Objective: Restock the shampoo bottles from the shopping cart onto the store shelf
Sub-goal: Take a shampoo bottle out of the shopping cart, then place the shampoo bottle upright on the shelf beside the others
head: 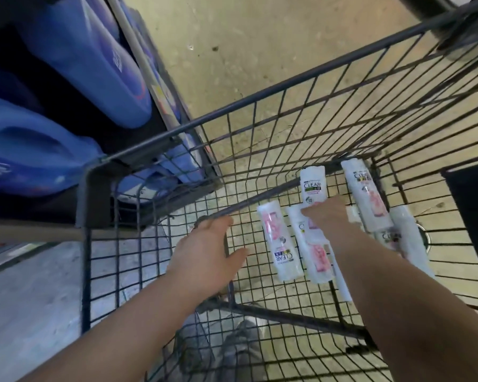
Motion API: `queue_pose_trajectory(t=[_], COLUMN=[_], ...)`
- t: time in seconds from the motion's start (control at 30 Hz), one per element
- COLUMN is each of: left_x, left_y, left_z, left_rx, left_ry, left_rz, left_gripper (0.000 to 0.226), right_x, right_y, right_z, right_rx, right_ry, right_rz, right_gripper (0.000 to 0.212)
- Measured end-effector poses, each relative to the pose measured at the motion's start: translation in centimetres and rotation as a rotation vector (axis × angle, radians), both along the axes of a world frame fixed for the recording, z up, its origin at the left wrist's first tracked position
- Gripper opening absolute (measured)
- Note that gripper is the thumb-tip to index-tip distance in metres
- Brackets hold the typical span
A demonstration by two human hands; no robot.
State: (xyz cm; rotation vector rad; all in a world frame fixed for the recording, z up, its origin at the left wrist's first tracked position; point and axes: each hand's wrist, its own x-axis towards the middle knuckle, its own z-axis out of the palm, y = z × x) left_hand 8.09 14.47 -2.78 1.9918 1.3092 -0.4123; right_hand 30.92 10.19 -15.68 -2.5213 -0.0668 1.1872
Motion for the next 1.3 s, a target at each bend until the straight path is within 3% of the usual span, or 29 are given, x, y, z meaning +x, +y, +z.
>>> queue_pose_trajectory(t=[0.17,0.47,0.67,0.93,1.07,1.3], left_x=[-0.8,-1.1,-2.3,-5.9,-7.9,-14.4], left_y=[0.6,0.9,0.0,-0.5,-0.1,0.8], left_z=[0.4,5.4,12.7,23.0,27.0,31.7], left_rx=[0.03,0.045,0.08,0.201,0.291,0.428], left_ry=[0.02,0.033,0.001,-0.086,-0.142,-0.173], left_rz=[0.012,-0.01,-0.031,0.034,0.124,0.338], left_gripper=[0.058,0.058,0.057,0.056,0.05,0.062], right_x=[-1.4,-3.8,-7.0,-10.5,-12.6,-17.9], right_y=[-0.6,-3.1,-4.8,-3.3,-1.7,1.7], right_z=[0.1,8.9,21.1,37.4,42.5,46.9], right_rx=[0.097,0.345,0.498,0.7,0.806,0.909], right_ry=[0.017,0.135,0.211,0.076,0.049,0.061], right_rz=[-0.051,-0.131,0.03,0.247,0.352,0.582], right_gripper=[0.029,0.037,0.037,0.037,0.039,0.041])
